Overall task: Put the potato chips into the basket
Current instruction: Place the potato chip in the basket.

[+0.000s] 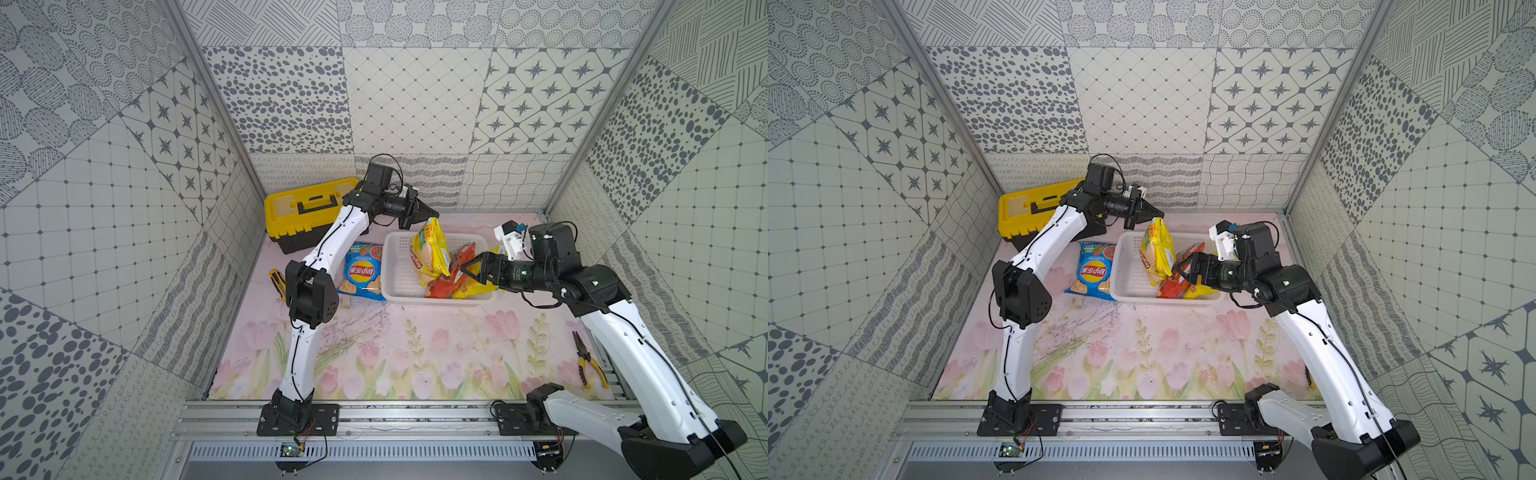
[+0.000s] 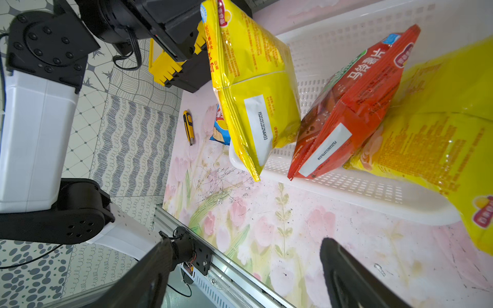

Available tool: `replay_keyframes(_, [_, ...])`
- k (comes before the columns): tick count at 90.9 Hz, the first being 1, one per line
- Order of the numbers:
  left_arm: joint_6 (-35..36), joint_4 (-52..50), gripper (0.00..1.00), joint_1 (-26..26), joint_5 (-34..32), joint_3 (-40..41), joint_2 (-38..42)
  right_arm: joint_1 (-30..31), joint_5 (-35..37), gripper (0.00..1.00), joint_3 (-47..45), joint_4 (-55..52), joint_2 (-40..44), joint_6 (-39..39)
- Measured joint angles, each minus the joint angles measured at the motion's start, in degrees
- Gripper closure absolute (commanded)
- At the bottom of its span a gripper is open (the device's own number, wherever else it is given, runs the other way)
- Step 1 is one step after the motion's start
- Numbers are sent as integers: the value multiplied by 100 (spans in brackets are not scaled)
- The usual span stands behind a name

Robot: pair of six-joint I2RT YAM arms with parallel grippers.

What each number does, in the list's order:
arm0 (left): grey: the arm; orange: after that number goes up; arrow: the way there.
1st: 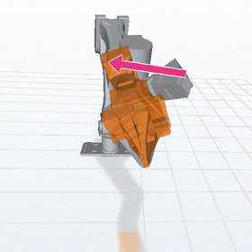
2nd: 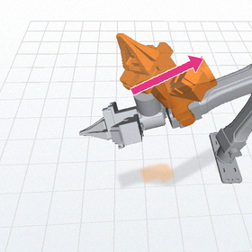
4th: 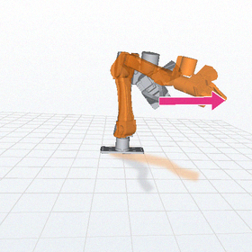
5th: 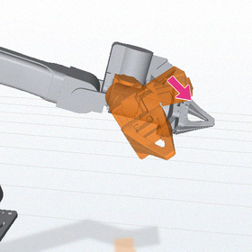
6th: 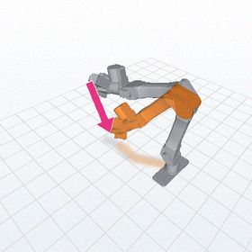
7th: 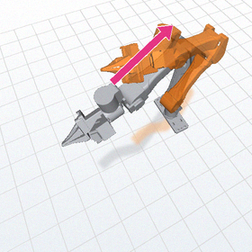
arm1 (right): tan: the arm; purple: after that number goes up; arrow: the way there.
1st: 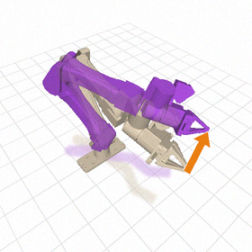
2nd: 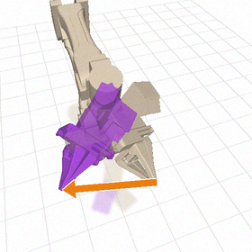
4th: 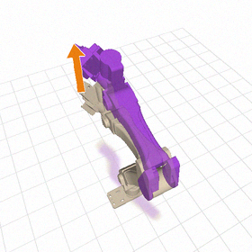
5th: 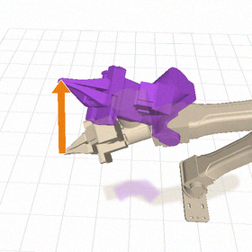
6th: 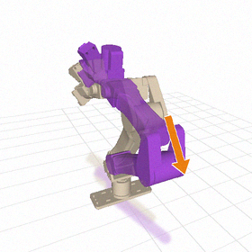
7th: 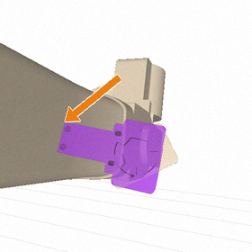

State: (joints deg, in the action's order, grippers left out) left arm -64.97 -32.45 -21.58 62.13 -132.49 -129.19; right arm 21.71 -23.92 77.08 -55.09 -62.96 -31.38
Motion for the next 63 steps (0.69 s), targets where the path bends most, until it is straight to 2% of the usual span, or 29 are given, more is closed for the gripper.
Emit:
replay_keyframes(30, [109, 63, 100, -35, 232, 525, -256, 0, 4, 8, -52, 7, 0, -9])
replay_keyframes(56, [-114, 715, 100, -229, 439, 627, -601, 0, 7, 8, -210, 24, 0, -39])
replay_keyframes(63, [-240, 922, 87, -262, 476, 732, -664, 0, -2, 8, -210, 52, 0, -79])
